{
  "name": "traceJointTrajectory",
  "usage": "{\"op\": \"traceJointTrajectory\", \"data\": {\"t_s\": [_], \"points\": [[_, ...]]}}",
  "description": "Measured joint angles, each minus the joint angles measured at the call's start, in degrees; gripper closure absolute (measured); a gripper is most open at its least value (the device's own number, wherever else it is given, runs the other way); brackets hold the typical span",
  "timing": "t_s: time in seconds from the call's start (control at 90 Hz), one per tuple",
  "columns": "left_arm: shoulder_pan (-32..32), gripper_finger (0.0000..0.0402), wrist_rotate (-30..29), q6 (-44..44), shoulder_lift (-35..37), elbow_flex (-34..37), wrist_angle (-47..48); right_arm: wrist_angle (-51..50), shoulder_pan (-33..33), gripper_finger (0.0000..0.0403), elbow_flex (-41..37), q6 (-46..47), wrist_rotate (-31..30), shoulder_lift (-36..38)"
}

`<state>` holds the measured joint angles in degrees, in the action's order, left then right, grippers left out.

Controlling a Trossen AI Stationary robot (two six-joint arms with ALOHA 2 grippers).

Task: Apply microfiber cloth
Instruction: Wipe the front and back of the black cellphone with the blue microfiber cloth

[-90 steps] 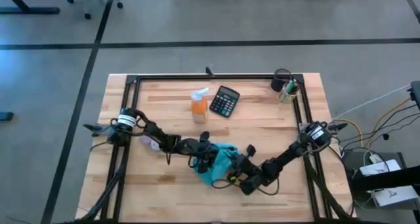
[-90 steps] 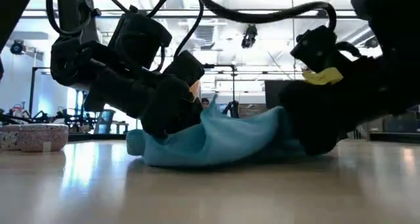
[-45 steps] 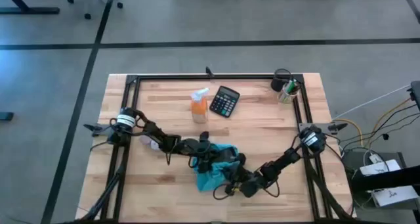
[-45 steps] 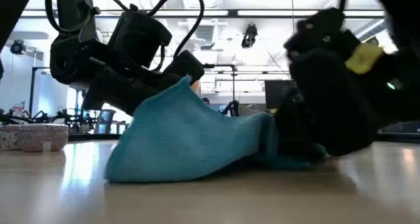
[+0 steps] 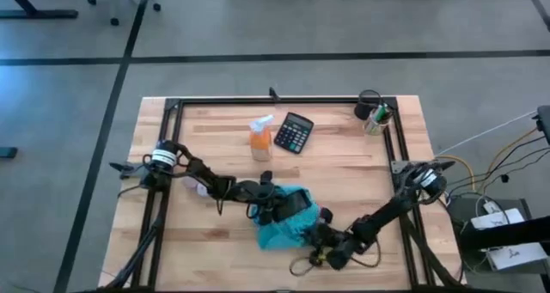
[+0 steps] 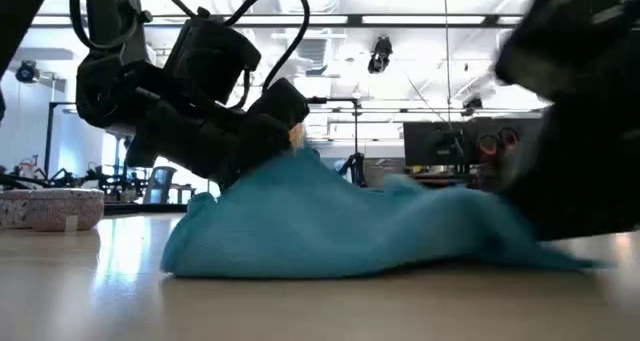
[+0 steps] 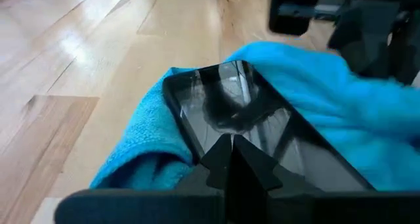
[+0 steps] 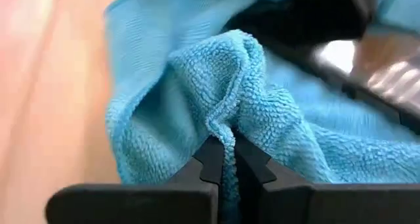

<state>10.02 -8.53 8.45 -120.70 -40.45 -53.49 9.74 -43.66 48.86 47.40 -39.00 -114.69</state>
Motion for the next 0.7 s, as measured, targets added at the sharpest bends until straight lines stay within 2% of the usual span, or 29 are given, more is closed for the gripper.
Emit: {"op": "traceJointTrajectory", "data": {"t_s": [0.133,0.267,0.467,0.7], "points": [[0.0,0.0401,0.0,0.0,0.0,0.0,0.0,-13.3,-2.1,0.0403,-0.4,2.2,2.7,6.9],[0.0,0.0401,-0.1,0.0,0.0,0.0,-0.3,-20.9,-2.9,0.0399,-0.8,0.7,5.2,12.7],[0.0,0.0401,-0.1,-0.4,0.0,0.1,-0.5,-24.2,-2.9,0.0353,-0.6,0.1,10.9,16.3],[0.9,0.0401,1.5,-0.6,4.9,0.5,-0.1,-23.8,-0.2,0.0305,3.3,-2.2,11.6,16.3]]}}
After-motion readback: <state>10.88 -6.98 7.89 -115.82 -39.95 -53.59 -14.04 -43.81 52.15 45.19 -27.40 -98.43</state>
